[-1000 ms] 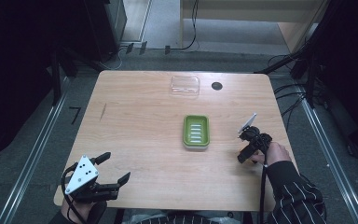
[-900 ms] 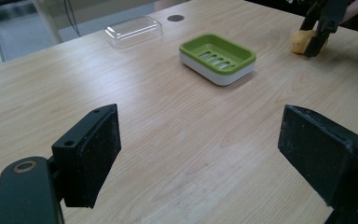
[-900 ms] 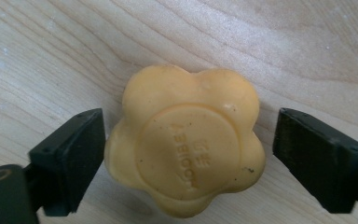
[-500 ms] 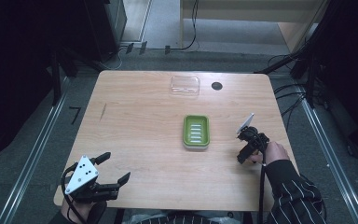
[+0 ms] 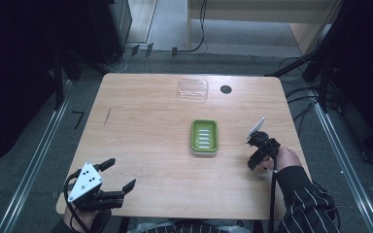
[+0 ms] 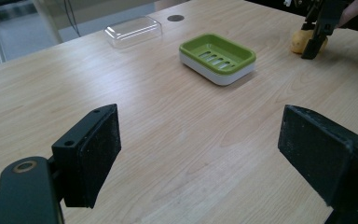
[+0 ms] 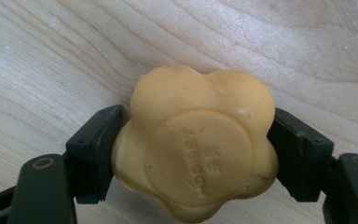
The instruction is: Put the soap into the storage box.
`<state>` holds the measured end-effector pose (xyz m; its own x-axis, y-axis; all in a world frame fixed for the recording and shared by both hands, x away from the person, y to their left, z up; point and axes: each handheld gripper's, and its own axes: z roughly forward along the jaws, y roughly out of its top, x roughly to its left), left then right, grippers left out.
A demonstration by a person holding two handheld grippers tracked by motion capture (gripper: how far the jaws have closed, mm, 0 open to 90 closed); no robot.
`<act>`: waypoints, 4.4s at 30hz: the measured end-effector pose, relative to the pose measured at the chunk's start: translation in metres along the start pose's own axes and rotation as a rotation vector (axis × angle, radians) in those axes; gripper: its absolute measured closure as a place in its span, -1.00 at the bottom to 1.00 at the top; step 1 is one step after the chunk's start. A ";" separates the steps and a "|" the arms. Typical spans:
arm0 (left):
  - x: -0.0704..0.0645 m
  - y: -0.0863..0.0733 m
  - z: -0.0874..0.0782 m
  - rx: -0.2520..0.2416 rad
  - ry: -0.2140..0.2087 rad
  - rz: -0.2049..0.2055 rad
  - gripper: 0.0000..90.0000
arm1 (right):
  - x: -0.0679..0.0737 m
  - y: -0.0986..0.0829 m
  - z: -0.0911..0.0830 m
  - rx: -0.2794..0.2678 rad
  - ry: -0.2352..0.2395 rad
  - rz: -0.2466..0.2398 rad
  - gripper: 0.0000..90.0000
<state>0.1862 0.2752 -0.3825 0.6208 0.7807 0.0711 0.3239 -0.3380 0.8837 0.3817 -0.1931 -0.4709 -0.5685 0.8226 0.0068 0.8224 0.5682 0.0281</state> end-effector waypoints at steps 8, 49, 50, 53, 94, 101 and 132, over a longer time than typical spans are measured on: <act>0.000 0.000 0.000 0.000 0.001 0.001 -0.70 | 0.000 -0.001 0.000 -0.012 0.000 0.008 -0.42; 0.000 -0.001 -0.001 0.002 0.006 -0.003 -0.70 | 0.003 0.001 -0.015 -0.150 -0.012 0.003 -0.42; 0.000 -0.001 -0.003 0.005 0.009 -0.004 -0.70 | 0.003 0.001 -0.016 -0.152 -0.014 0.000 -0.42; 0.000 -0.002 -0.004 0.004 0.013 -0.005 -0.70 | 0.004 0.002 -0.017 -0.162 -0.014 -0.003 -0.42; -0.003 -0.013 -0.028 0.010 0.089 -0.041 -0.70 | 0.029 0.031 -0.042 -0.311 -0.045 -0.099 -0.42; -0.004 -0.015 -0.031 0.009 0.103 -0.047 -0.70 | 0.033 0.035 -0.045 -0.333 -0.051 -0.104 -0.42; -0.005 -0.017 -0.035 0.013 0.119 -0.055 -0.70 | 0.045 0.049 -0.055 -0.400 -0.043 -0.154 -0.42</act>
<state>0.1528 0.2958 -0.3817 0.5128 0.8550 0.0774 0.3650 -0.2988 0.8817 0.3954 -0.1296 -0.4146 -0.6756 0.7340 -0.0691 0.6513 0.6381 0.4107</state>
